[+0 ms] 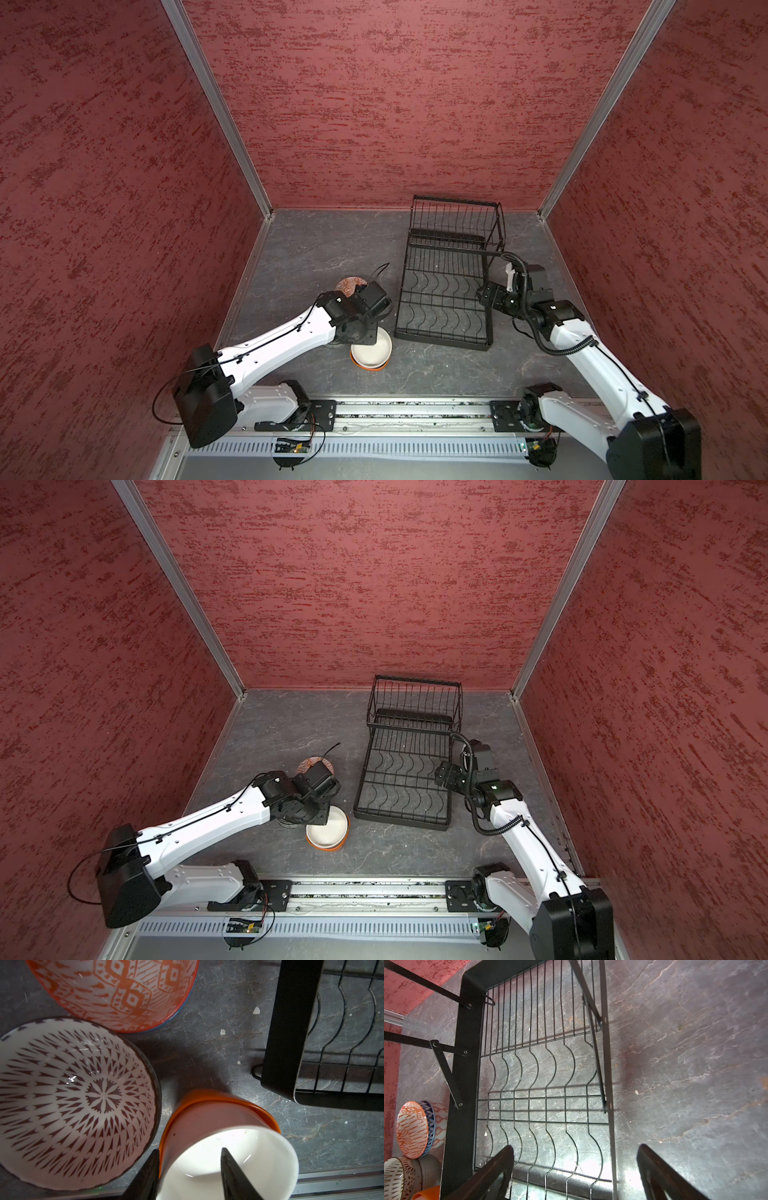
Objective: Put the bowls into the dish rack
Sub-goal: 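Lower the left gripper and grasp the rim of the orange-and-white bowl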
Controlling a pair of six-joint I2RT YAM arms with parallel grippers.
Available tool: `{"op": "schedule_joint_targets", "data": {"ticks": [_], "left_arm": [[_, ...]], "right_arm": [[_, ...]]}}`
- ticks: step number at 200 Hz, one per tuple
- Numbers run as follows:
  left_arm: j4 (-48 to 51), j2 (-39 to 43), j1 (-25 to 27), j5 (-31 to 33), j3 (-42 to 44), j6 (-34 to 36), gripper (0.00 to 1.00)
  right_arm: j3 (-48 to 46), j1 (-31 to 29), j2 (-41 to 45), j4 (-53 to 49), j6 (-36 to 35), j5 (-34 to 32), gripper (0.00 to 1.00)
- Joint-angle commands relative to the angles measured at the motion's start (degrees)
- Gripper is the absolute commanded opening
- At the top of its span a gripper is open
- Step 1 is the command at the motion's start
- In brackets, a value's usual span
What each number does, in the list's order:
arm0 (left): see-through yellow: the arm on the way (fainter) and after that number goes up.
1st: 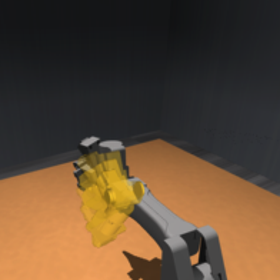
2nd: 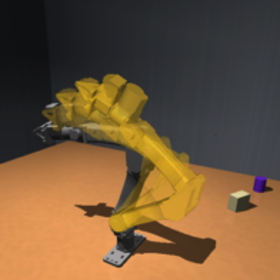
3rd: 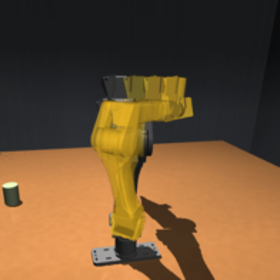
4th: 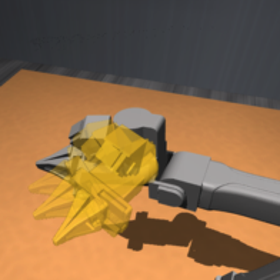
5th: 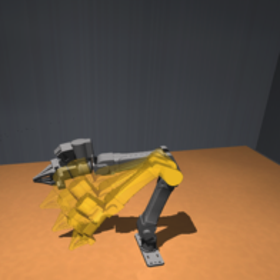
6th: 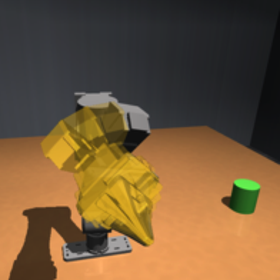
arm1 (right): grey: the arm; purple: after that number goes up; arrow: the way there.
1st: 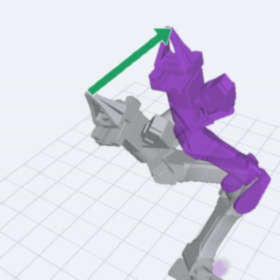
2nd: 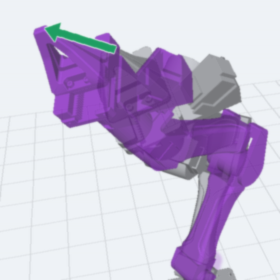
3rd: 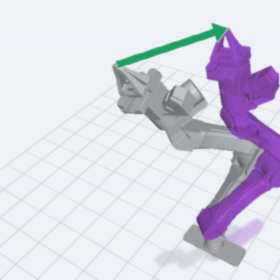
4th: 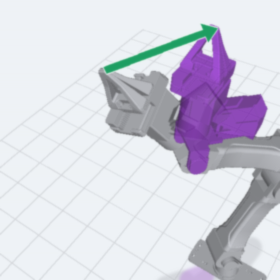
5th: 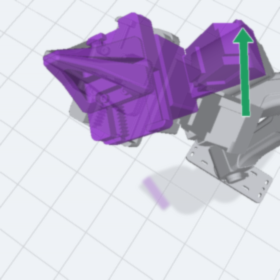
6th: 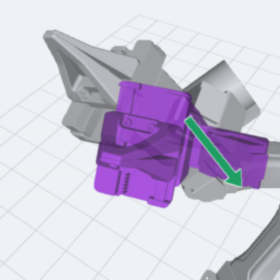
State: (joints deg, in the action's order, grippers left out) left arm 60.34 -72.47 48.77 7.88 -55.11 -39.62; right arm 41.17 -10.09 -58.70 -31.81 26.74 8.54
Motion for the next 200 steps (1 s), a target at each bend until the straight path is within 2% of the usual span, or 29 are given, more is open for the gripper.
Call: {"op": "schedule_joint_targets", "data": {"ticks": [1, 94, 200], "left_arm": [[-1.84, -0.83, 0.25, -0.15, 0.66, -0.20, 0.44], [-3.79, -0.66, 0.25, 0.25, 3.16, -0.33, 0.29], [-4.17, 1.81, 0.26, 1.61, 3.21, 0.05, 0.04]], "right_arm": [[-0.64, -0.43, 0.69, 0.05, -0.14, 0.76, 0.94], [-0.47, -0.75, -0.78, 0.92, 0.22, 1.22, 0.93], [0.92, -1.45, -1.33, 1.20, 0.60, 1.92, 0.93]]}}
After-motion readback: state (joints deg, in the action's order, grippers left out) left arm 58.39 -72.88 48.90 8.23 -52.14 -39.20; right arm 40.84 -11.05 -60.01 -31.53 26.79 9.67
